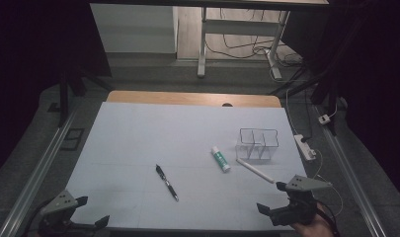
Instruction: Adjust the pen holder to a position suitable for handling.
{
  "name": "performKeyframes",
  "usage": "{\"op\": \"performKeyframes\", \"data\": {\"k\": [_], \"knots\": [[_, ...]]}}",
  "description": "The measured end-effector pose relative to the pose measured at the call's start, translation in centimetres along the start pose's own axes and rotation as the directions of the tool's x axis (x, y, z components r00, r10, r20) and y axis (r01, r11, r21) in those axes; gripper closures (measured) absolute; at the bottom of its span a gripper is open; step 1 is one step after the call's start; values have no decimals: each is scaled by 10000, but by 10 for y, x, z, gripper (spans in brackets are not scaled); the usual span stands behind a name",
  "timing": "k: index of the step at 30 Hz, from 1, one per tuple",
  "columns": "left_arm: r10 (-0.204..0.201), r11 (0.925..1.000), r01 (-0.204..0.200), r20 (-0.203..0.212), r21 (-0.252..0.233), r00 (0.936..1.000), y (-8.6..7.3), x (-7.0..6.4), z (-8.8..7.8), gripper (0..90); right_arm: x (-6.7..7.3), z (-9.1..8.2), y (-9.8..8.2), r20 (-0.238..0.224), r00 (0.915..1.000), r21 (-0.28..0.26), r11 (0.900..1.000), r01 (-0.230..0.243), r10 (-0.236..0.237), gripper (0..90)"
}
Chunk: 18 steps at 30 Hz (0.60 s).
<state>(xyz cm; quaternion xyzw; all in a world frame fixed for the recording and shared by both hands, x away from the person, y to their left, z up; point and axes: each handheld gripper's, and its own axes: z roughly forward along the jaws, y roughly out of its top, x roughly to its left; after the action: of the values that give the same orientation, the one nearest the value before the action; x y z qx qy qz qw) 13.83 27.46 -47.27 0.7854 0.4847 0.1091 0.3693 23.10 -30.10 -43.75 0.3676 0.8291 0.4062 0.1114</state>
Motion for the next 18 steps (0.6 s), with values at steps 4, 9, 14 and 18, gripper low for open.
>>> {"op": "performKeyframes", "data": {"k": [4,9,14,18], "knots": [[-9,10000,9,-6,28,10000,0,0,0,16,-6,0,5,-366,9987,-269,9990,-356,346,0],[-37,10000,37,28,-10,10000,0,0,0,11,-14,2,10,-354,9984,-200,9988,-445,438,0],[-28,10000,28,10,1,10000,0,0,0,9,-20,6,17,-304,9990,-87,9994,-335,332,0],[-27,10000,27,2,13,10000,1,0,0,7,-23,9,26,-262,9995,84,9998,179,-177,0]]}}
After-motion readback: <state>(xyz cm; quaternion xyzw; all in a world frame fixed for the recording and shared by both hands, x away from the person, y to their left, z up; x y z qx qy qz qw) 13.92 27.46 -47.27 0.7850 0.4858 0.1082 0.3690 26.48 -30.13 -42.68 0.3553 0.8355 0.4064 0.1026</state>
